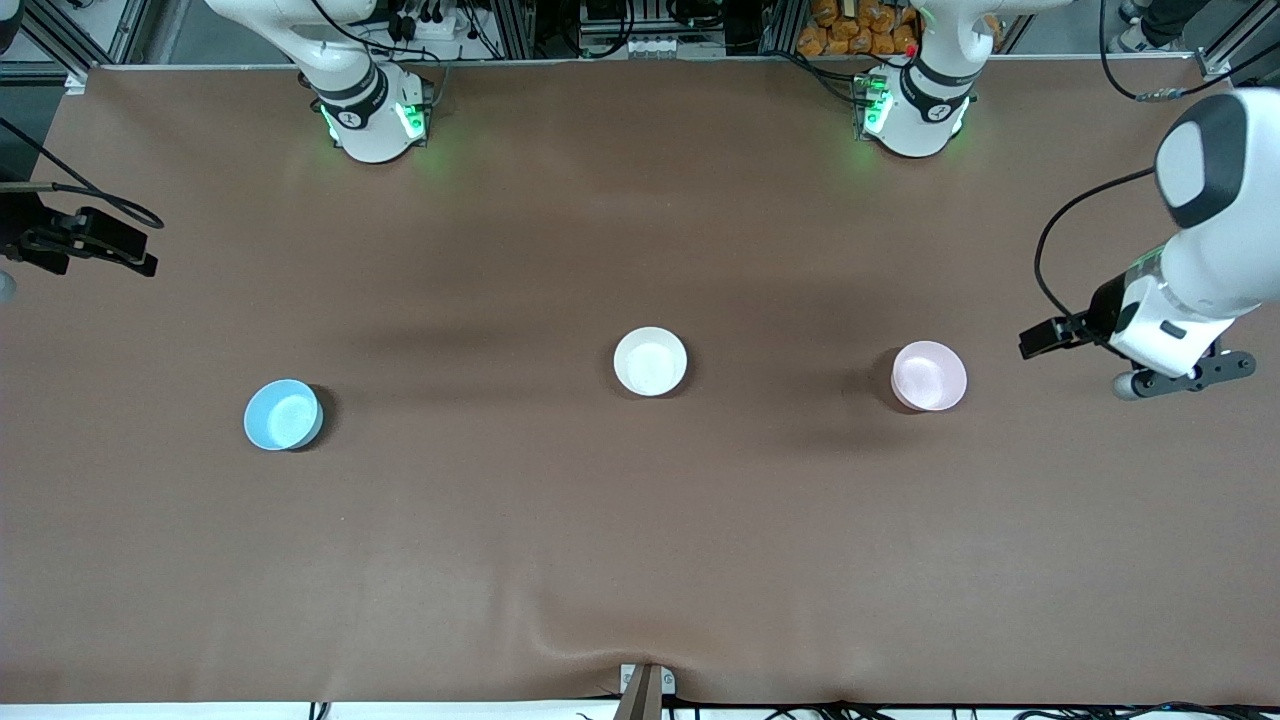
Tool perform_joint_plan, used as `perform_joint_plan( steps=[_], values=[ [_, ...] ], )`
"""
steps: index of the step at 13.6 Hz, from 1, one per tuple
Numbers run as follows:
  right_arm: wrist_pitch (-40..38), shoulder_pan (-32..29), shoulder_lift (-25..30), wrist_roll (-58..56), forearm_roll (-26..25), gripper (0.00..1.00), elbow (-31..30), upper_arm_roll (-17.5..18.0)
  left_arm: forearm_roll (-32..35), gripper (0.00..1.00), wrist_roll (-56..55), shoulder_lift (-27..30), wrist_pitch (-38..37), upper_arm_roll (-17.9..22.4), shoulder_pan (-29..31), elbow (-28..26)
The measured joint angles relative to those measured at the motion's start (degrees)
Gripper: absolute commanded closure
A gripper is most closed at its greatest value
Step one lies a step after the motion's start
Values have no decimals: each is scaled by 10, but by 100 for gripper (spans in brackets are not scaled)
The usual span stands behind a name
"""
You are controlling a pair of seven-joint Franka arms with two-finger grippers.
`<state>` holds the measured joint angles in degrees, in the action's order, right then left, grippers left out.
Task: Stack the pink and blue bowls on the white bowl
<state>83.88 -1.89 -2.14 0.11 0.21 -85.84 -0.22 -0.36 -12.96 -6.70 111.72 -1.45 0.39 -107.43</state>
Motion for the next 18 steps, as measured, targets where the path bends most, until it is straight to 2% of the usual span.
perform_joint_plan(
  steps=[3,7,14,16,18],
  values=[
    [0,0,0,0,0,0,0,0,0,0,33,-24,81,0,21,-50],
    [-1,0,0,0,0,0,0,0,0,0,43,-70,170,0,28,-85],
    [1,0,-7,0,0,0,0,0,0,0,73,-100,200,-6,47,-115],
    [1,0,-7,0,0,0,0,0,0,11,73,-100,200,-20,46,-133],
    [2,0,-7,0,0,0,0,0,0,15,73,-100,208,-29,46,-155]
  ],
)
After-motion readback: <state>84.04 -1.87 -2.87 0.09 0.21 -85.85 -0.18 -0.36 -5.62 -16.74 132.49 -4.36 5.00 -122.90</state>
